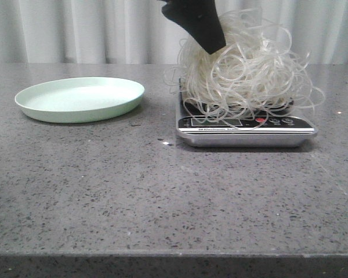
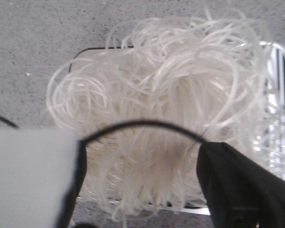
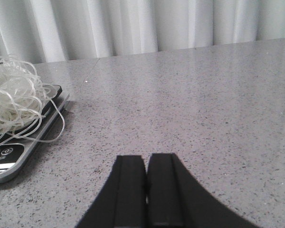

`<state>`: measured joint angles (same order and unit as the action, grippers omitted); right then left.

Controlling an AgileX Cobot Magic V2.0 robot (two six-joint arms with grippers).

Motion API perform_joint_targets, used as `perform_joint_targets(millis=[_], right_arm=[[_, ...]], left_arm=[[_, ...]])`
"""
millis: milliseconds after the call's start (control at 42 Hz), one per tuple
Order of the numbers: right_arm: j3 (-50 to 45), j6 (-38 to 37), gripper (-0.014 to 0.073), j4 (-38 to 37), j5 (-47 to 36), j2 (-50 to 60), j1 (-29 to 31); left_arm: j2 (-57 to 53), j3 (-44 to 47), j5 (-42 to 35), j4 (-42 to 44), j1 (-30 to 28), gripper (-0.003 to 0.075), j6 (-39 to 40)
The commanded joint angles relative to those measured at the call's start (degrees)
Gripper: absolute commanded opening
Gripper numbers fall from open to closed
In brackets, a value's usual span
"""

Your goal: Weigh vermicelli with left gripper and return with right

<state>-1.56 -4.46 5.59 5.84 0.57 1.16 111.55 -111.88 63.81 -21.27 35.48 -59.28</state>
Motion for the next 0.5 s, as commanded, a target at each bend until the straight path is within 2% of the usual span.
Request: perform_joint_targets(millis=[0, 95, 238, 357, 476], right_arm=[[0.4, 0.1, 0.0151, -0.6, -4.7, 1.0, 0.4], [0.4, 0.1, 0.0151, -0.6, -4.7, 1.0, 0.4], [0.4, 0.1, 0.0151, -0.6, -4.7, 1.0, 0.4], [0.4, 0.1, 0.0151, -0.6, -4.7, 1.0, 0.4], [0.4, 0.1, 0.0151, -0.6, -4.7, 1.0, 0.4]], left_arm=[[-3.3, -3.5, 1.7, -2.2, -0.6, 0.0534, 3.8], [-3.9, -4.7, 2.7, -2.9, -1.6, 0.052, 7.1], [-6.2, -5.3, 2.7, -2.8, -4.5, 0.0456, 11.6], [-9.2, -5.3, 4.5, -2.8, -8.7, 0.0387, 16.2], [-12.2, -5.3, 8.0, -2.8, -13.5, 0.0269, 18.6]])
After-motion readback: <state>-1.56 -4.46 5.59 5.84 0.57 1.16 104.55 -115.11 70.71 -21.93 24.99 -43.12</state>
